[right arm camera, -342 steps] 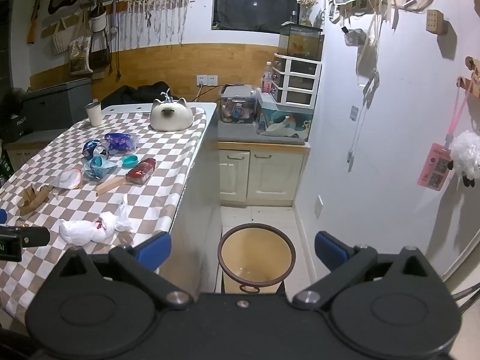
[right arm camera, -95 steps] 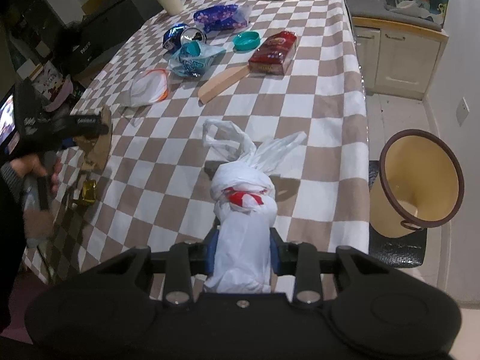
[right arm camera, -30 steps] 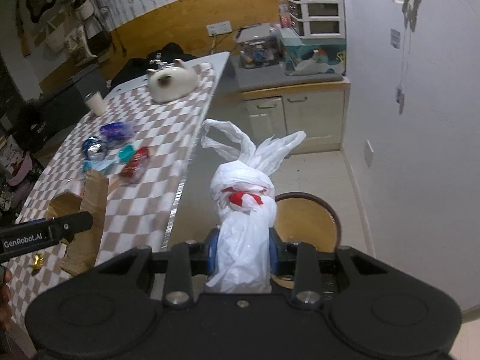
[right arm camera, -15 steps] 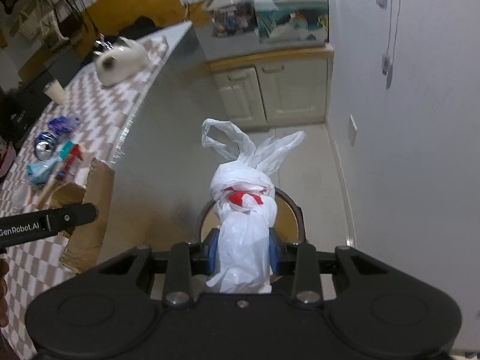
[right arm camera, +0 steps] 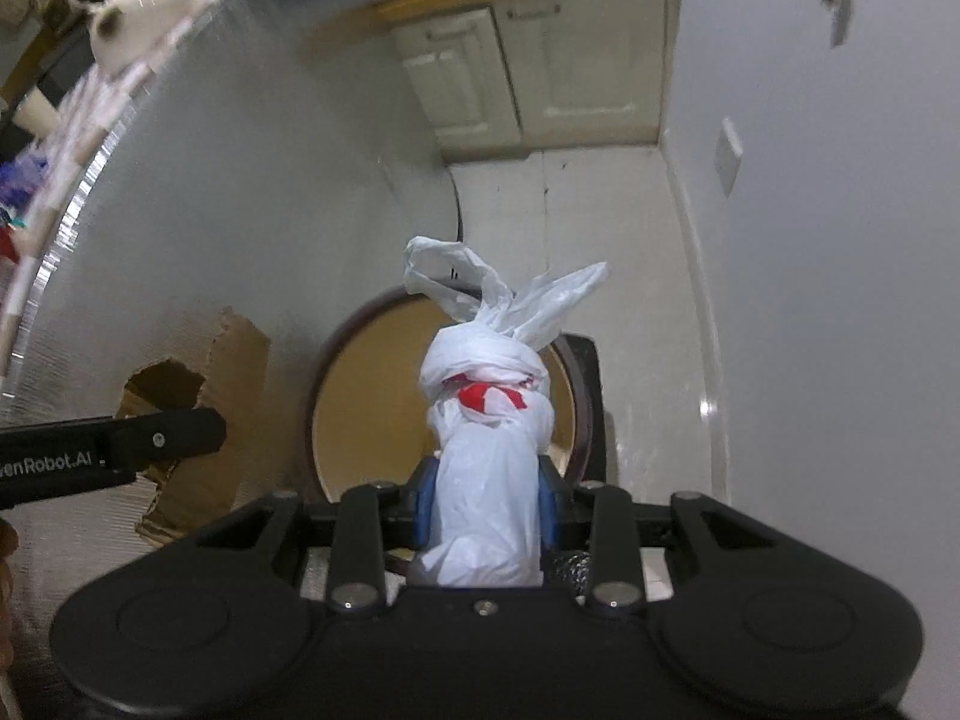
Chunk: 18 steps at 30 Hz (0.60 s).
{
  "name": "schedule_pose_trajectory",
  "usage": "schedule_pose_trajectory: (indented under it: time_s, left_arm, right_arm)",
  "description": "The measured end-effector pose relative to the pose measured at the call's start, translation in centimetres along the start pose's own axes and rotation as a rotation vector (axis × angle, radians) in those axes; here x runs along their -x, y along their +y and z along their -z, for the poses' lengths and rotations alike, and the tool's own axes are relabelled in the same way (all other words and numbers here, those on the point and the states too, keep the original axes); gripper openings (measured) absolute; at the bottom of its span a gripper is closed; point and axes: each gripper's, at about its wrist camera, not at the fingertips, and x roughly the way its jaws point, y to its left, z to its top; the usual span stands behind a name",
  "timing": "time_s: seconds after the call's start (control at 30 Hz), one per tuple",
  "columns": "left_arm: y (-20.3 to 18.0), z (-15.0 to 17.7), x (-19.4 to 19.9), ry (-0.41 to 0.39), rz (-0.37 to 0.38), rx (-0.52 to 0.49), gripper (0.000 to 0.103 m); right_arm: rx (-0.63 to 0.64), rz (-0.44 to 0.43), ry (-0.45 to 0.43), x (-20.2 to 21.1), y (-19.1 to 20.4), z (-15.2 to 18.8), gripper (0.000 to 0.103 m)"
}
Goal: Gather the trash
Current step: 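Carry the white bag and cardboard over the beige trash bin with both tools, then open the right tool over the bin while the left tool releases the cardboard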
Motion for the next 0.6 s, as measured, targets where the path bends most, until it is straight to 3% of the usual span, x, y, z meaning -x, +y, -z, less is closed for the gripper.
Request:
schedule_pose_trajectory:
  time_s: [0.23, 0.5, 0.6]
  left_arm:
    - [1.3, -0.8, -5.8, 0.059, -0.013, 0.036, 0.052]
    - [2.3, -1.4, -8.3, 0.076, -0.035, 0.063, 0.053]
    - [2.5, -1.3, -9.0, 0.093, -0.033, 0.059, 0.053]
  right_arm:
    - [0.083, -0.018, 0.087, -7.6, 0.2, -1.0, 0.035]
    - [0.146, -0.054, 0.122, -14.2, 0.7, -2.7, 0.038]
    - [0.132, -0.056, 0.113, -15.4, 0.2, -3.2, 0.062]
